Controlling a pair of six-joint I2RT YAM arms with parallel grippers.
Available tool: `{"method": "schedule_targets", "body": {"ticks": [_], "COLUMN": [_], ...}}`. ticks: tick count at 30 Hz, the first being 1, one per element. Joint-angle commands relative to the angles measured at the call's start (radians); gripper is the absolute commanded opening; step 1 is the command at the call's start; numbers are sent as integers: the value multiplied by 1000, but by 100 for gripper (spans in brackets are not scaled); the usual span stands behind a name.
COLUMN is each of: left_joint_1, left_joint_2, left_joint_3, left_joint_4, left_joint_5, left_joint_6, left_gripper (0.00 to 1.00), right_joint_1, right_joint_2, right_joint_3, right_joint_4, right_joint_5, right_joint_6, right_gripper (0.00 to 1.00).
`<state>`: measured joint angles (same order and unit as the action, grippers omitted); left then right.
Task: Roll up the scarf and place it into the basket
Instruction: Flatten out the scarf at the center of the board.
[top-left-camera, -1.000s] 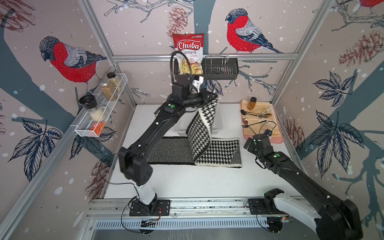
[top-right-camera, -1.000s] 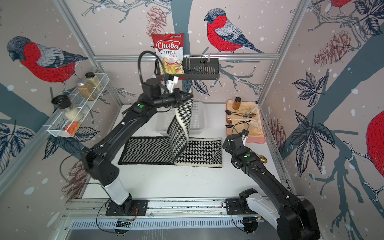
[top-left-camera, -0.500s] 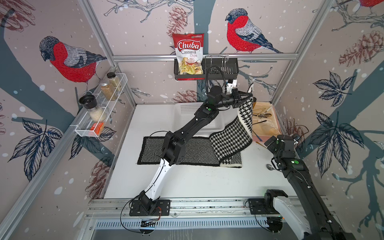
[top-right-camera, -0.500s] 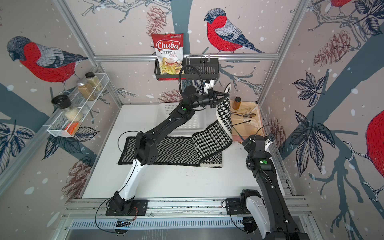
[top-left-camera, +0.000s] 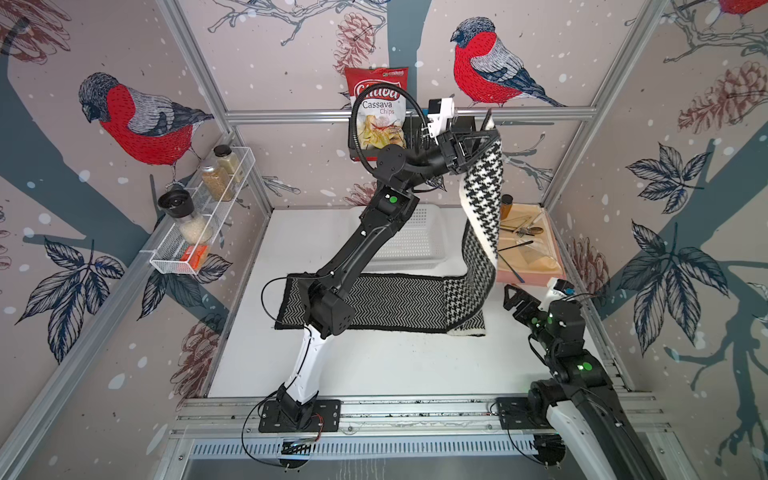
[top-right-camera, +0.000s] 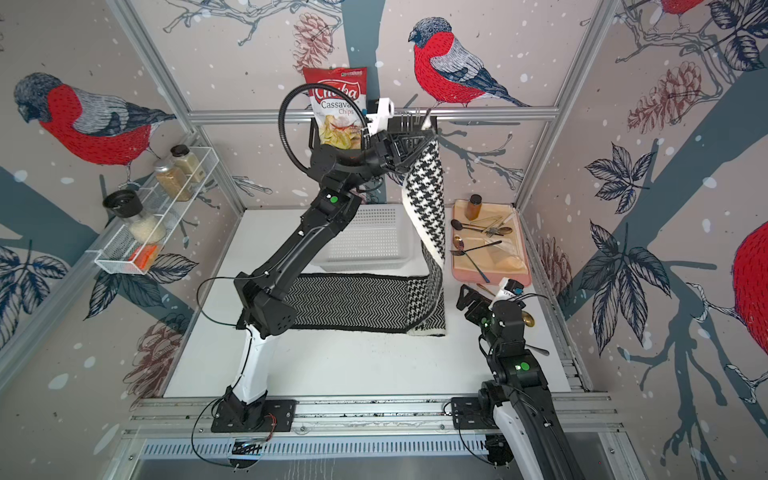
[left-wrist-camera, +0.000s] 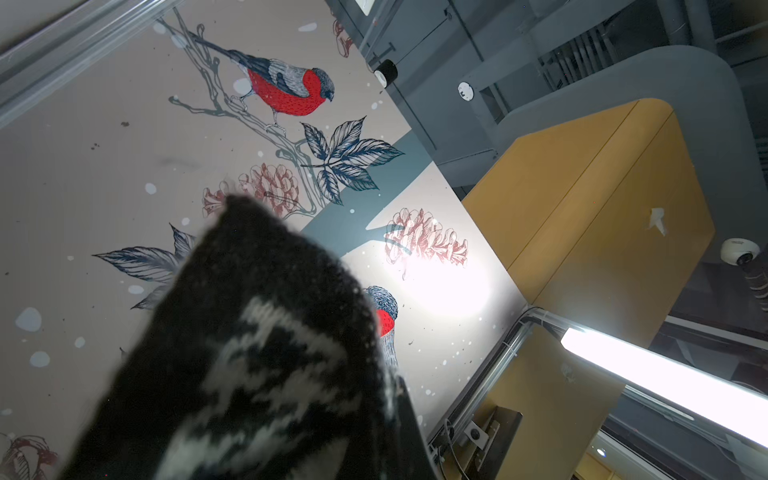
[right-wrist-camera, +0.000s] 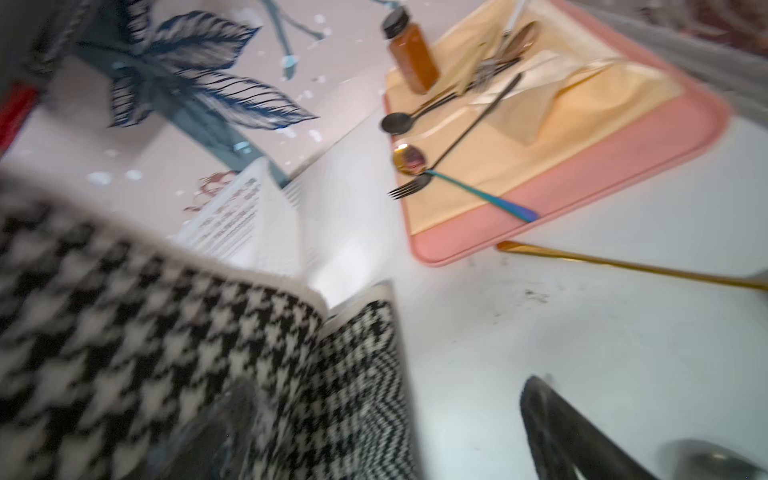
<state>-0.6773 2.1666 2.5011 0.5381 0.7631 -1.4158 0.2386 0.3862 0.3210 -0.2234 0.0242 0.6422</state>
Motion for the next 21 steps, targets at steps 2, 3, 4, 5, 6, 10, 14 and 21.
{"method": "schedule_targets", "body": {"ticks": [2, 3, 4, 5, 6, 10, 14, 21], "left_joint_1": [17, 23, 28, 32, 34, 36, 43, 57], "left_joint_2": [-27, -24, -18, -10, 4, 48, 57, 54], "left_joint_3": [0, -16, -28, -29, -25, 18, 46, 54], "left_joint_4": [13, 34, 54, 63, 77, 100, 61, 56], "left_joint_5": [37, 39, 38, 36, 36, 36, 31, 22], "left_joint_6": [44, 28, 11, 0, -15, -57, -44, -60], "left_gripper": [0, 0, 0, 0, 0, 0, 0, 0], "right_joint_1": [178, 225, 272, 314, 363, 554, 667, 837], "right_joint_2": [-125, -145, -157, -159, -157, -100, 52, 213], "right_joint_3": [-34, -41, -50, -59, -70, -112, -93, -97], "right_joint_4": [57, 57, 56, 59, 68, 176, 297, 419], "right_joint_5": [106, 117, 133, 149, 184, 381, 421, 615], "right_joint_6": [33, 26, 27, 25, 25, -1, -52, -83], "right_gripper": [100, 100, 100, 100, 100, 100, 100, 100]}}
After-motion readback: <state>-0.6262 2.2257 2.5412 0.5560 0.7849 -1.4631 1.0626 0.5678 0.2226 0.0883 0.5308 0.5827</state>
